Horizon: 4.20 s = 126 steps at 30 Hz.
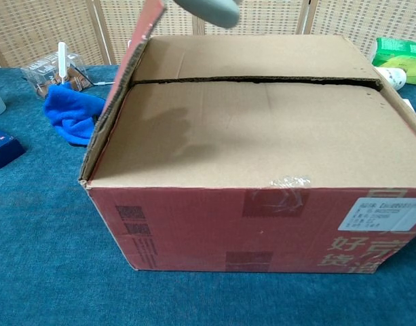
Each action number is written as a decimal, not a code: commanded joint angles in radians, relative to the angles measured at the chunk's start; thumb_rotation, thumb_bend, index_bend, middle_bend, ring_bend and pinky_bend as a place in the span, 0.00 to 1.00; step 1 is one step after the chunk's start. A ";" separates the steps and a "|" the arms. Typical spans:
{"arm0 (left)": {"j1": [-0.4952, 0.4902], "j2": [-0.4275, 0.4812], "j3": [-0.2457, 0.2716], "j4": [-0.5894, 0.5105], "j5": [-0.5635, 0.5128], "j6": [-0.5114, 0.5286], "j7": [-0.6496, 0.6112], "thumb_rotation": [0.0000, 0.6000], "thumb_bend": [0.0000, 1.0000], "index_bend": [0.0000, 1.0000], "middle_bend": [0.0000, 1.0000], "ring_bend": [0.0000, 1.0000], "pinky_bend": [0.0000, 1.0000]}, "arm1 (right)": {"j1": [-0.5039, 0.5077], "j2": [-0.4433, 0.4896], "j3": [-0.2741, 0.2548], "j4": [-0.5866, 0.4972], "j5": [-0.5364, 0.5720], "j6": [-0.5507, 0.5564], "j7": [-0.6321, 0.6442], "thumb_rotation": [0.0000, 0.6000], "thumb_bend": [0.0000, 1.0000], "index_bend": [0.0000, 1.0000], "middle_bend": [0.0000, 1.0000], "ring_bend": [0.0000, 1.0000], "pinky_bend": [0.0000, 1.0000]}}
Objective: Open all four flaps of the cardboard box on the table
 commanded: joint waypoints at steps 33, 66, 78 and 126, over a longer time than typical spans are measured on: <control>0.225 0.208 0.079 0.006 0.181 0.067 -0.164 0.61 0.00 0.57 0.94 0.69 0.51 | 0.004 -0.002 -0.010 -0.011 -0.010 -0.010 -0.009 0.43 0.55 0.00 0.00 0.00 0.00; 0.378 -0.029 0.228 0.312 0.177 0.104 -0.228 0.60 0.01 0.53 0.85 0.64 0.45 | 0.014 -0.008 -0.013 -0.012 -0.004 -0.030 -0.022 0.43 0.55 0.00 0.00 0.00 0.00; 0.407 -0.033 0.213 0.336 0.185 0.220 -0.251 0.61 0.01 0.51 0.74 0.50 0.39 | 0.012 -0.003 -0.015 -0.015 -0.006 -0.027 -0.010 0.43 0.55 0.00 0.00 0.00 0.00; 0.223 -0.514 0.001 0.421 -0.082 0.201 0.441 1.00 0.01 0.02 0.00 0.00 0.00 | 0.008 0.026 -0.018 -0.008 -0.011 -0.024 0.075 0.43 0.56 0.00 0.00 0.00 0.00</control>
